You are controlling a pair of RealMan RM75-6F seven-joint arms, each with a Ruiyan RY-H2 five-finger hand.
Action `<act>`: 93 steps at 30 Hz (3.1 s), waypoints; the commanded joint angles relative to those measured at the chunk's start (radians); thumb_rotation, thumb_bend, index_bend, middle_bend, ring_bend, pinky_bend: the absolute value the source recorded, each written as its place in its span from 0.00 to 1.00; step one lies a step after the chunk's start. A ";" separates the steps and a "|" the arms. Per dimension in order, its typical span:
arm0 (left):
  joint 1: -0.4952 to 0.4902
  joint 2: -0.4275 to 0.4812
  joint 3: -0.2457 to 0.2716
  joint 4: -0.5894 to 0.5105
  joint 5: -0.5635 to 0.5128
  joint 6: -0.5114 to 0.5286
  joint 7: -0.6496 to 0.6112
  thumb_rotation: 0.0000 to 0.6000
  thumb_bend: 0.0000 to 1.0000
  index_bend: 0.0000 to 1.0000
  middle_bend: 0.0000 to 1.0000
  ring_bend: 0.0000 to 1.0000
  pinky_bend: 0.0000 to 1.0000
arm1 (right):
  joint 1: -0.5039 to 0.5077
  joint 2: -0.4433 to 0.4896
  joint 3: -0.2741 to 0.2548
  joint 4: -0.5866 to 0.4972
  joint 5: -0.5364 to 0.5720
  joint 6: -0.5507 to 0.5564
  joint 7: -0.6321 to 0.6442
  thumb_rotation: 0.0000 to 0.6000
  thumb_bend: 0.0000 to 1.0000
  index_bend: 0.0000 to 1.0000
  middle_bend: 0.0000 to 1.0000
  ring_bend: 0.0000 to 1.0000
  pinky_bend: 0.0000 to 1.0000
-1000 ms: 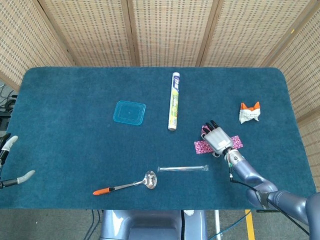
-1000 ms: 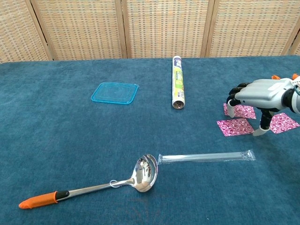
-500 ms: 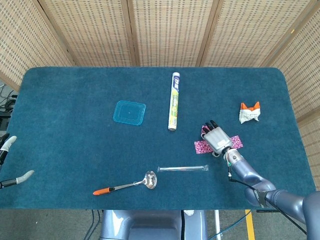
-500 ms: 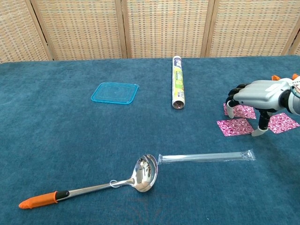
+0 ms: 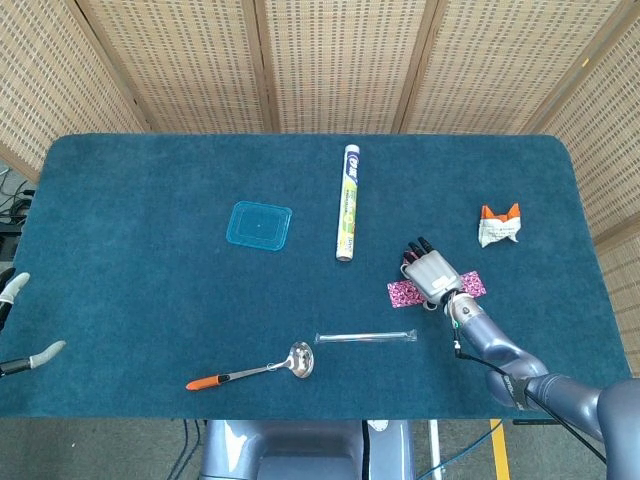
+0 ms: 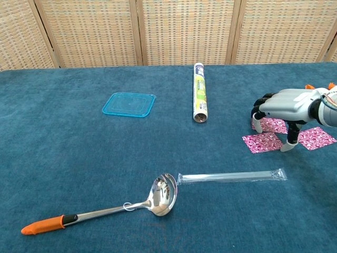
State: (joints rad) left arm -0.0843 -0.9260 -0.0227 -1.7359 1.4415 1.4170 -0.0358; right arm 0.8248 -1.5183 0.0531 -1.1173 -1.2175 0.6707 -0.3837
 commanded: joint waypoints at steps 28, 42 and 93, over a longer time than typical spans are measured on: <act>-0.005 -0.004 -0.003 0.009 0.002 -0.008 -0.008 0.34 0.00 0.02 0.00 0.00 0.00 | -0.005 0.011 -0.006 -0.047 0.024 0.019 -0.036 1.00 0.21 0.33 0.19 0.00 0.00; -0.006 -0.006 -0.003 0.015 -0.001 -0.013 -0.011 0.34 0.00 0.02 0.00 0.00 0.00 | -0.001 0.003 -0.011 -0.037 0.029 0.010 -0.041 1.00 0.21 0.33 0.19 0.00 0.00; 0.000 -0.008 -0.002 0.027 -0.006 -0.012 -0.024 0.34 0.00 0.02 0.00 0.00 0.00 | 0.003 -0.014 -0.007 -0.024 0.029 0.014 -0.036 1.00 0.23 0.39 0.21 0.00 0.00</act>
State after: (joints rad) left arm -0.0842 -0.9340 -0.0247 -1.7093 1.4350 1.4054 -0.0600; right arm 0.8274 -1.5318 0.0459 -1.1411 -1.1889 0.6848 -0.4196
